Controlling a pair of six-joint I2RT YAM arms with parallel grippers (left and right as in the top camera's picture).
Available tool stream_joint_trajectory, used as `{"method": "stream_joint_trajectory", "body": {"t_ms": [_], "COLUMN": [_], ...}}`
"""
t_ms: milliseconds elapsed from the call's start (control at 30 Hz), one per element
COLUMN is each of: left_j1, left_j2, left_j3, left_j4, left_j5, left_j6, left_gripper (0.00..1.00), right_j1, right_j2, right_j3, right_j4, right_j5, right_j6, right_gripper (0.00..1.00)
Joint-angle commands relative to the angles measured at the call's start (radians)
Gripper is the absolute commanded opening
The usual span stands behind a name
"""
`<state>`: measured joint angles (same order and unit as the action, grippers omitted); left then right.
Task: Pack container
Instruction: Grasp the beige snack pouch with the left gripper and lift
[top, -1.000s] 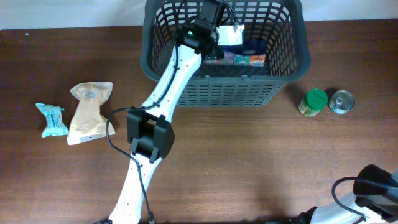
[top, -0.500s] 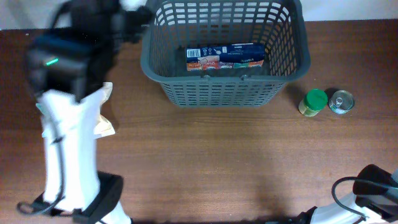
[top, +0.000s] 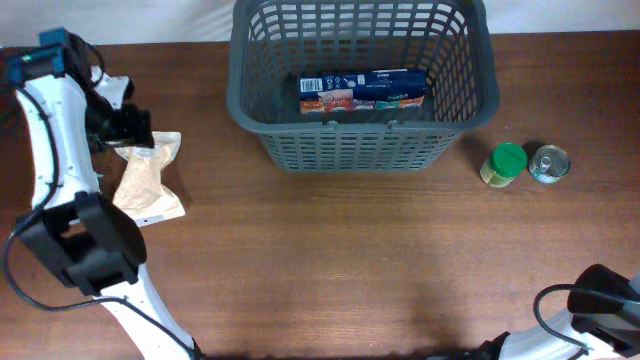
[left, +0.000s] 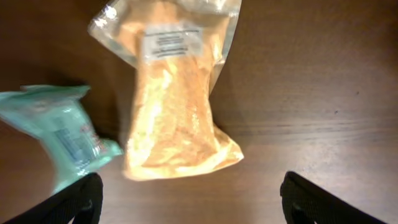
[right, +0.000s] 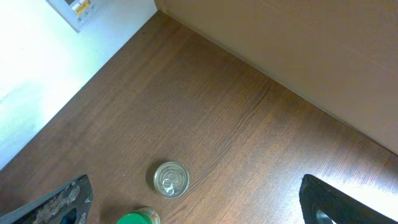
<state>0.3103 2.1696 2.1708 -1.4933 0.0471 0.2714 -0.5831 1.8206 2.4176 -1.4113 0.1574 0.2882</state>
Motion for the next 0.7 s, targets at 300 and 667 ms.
{"method": "stream_joint_trajectory", "body": {"t_ms": [300,667], "left_j1": [0.005,0.056], "left_j2": [0.041,0.043], "left_j3": [-0.27,-0.386], "left_j4": [0.269,0.366], "left_j5": [-0.178,-0.042], "left_j6": [-0.095,-0.084], "left_gripper": [0.97,1.0], "right_j1": [-0.001,-0.001], "right_j2": [0.005,0.005], "right_j3": [0.0,0.0], "right_j4": [0.001,0.0], "right_j5": [0.012,0.012], "right_j6": [0.008,0.008], "right_gripper": [0.99,0.99]}}
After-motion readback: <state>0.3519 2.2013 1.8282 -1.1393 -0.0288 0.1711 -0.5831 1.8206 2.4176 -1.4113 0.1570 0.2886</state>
